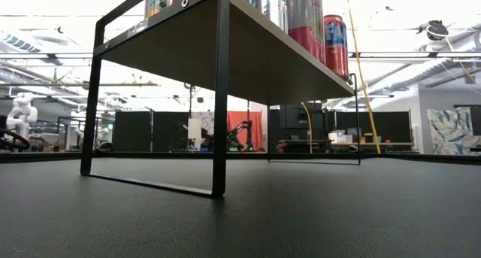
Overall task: Place canned beverage on shelf
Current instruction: Put the bottom white-yellow soda can on the shelf aligned with the white-yellow soda can
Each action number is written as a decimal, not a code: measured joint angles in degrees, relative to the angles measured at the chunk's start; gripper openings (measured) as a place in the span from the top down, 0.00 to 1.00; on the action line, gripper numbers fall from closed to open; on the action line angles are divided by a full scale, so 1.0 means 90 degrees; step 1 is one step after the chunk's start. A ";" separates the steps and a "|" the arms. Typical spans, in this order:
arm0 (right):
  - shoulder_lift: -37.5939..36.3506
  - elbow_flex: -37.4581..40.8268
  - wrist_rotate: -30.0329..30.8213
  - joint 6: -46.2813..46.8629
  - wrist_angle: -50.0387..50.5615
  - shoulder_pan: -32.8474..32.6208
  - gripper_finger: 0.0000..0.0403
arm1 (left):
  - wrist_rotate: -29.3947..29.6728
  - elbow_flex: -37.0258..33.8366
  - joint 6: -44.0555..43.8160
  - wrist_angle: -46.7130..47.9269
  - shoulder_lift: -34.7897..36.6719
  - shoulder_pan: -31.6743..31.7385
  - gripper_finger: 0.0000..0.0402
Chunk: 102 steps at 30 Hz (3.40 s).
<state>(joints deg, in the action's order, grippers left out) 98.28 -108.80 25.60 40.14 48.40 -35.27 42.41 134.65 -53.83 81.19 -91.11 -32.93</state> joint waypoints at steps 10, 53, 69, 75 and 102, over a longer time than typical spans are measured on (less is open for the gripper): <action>-0.1139 0.1443 0.1708 0.0484 -0.0408 -0.0883 0.76 | -0.0036 -0.0005 -0.0301 0.0071 0.0000 -0.0320 0.10; -0.0401 0.4997 0.2796 -0.0895 -0.7250 0.0131 0.46 | 0.0459 -0.0007 -0.0303 0.0261 -0.0007 -0.0301 0.10; -0.0272 0.4989 0.2289 -0.0875 -0.7110 0.0487 0.61 | 0.0281 -0.0007 -0.0311 0.0416 -0.0012 -0.0303 0.10; -0.0272 0.4989 0.2288 -0.0871 -0.7109 0.0574 0.63 | 0.0092 -0.0007 -0.0266 0.0432 -0.0012 -0.0436 0.10; -0.0197 0.4989 0.1951 -0.0948 -0.7451 0.0792 0.63 | -0.0029 -0.0007 -0.0319 0.0597 -0.0012 -0.0728 0.10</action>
<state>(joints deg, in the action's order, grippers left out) 96.51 -63.90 43.16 31.60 -18.65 -28.14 42.15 134.58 -56.69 86.56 -91.22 -39.48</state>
